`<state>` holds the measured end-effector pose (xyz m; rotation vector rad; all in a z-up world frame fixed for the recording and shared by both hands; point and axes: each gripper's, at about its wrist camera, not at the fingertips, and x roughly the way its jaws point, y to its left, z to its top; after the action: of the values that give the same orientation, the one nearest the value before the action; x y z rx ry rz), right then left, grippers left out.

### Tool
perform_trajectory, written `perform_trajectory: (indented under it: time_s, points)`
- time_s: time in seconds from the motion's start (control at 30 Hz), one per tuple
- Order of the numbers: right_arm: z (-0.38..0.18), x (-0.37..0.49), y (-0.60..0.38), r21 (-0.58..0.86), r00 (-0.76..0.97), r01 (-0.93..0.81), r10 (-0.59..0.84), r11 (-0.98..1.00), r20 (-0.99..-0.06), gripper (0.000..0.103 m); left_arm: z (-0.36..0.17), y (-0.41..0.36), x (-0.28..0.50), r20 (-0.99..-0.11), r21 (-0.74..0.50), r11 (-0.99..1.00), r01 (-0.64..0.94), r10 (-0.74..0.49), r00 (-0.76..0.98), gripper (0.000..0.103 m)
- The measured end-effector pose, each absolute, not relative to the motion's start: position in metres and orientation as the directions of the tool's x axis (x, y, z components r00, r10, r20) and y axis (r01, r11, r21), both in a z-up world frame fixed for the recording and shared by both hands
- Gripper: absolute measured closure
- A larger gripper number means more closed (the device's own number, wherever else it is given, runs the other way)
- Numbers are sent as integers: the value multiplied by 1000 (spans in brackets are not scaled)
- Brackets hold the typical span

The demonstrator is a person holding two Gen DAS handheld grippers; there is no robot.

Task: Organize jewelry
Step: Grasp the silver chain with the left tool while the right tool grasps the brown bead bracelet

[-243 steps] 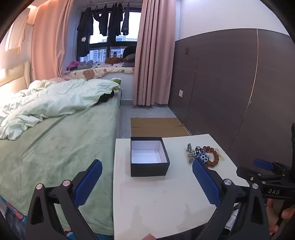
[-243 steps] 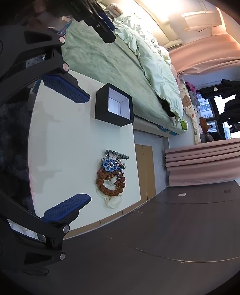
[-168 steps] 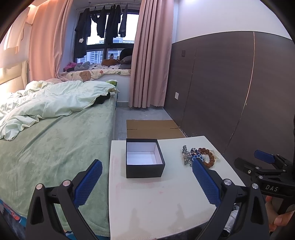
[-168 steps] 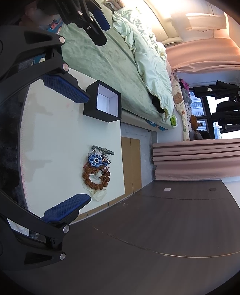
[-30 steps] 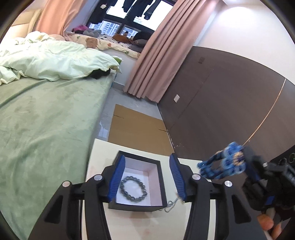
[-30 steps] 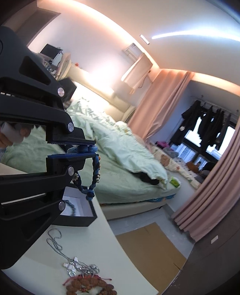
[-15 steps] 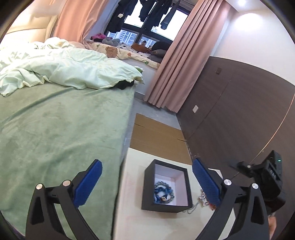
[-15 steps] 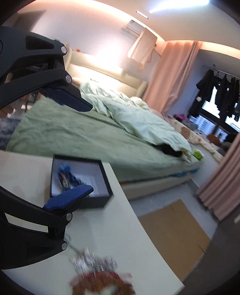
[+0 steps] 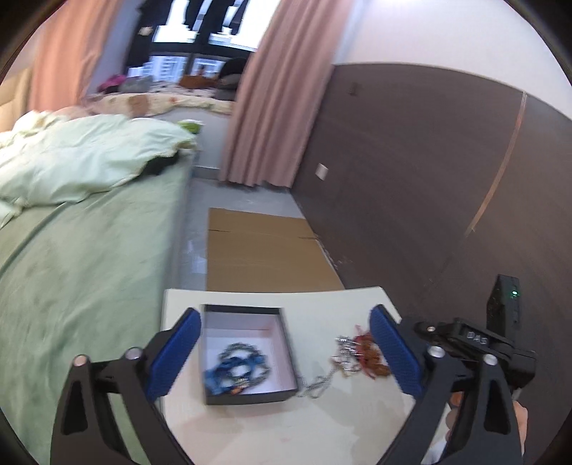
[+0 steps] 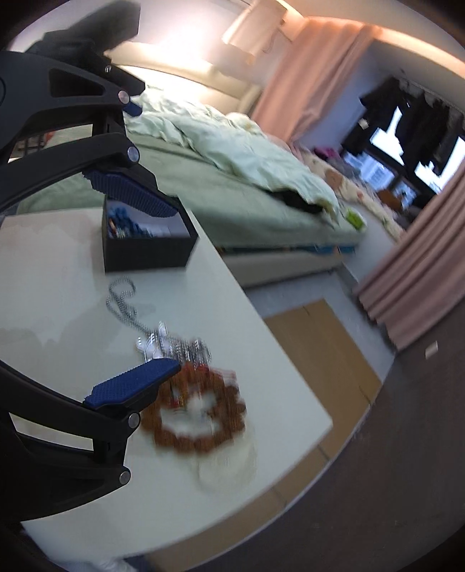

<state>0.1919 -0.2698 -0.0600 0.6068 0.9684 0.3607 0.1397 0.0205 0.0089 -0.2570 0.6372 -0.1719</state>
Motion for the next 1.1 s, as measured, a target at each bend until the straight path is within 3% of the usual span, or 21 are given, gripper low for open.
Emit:
perform_trajectory:
  time_s: [0.53,0.73,1.1]
  points:
    - [-77,186,-324,613,495,129,485,779,-721,42,-53,-58,177,-659,-378,901,215,-425,621,63]
    - [-89,193,-322,602,453,169,481,780,-751,43,-72,-86,178,-702,-320,907,275,-422,574,72]
    - [-95,195,-333,520,415,224,402,825,-816,43,-118,-111,198,-800,-183,937,298,-318,509,73]
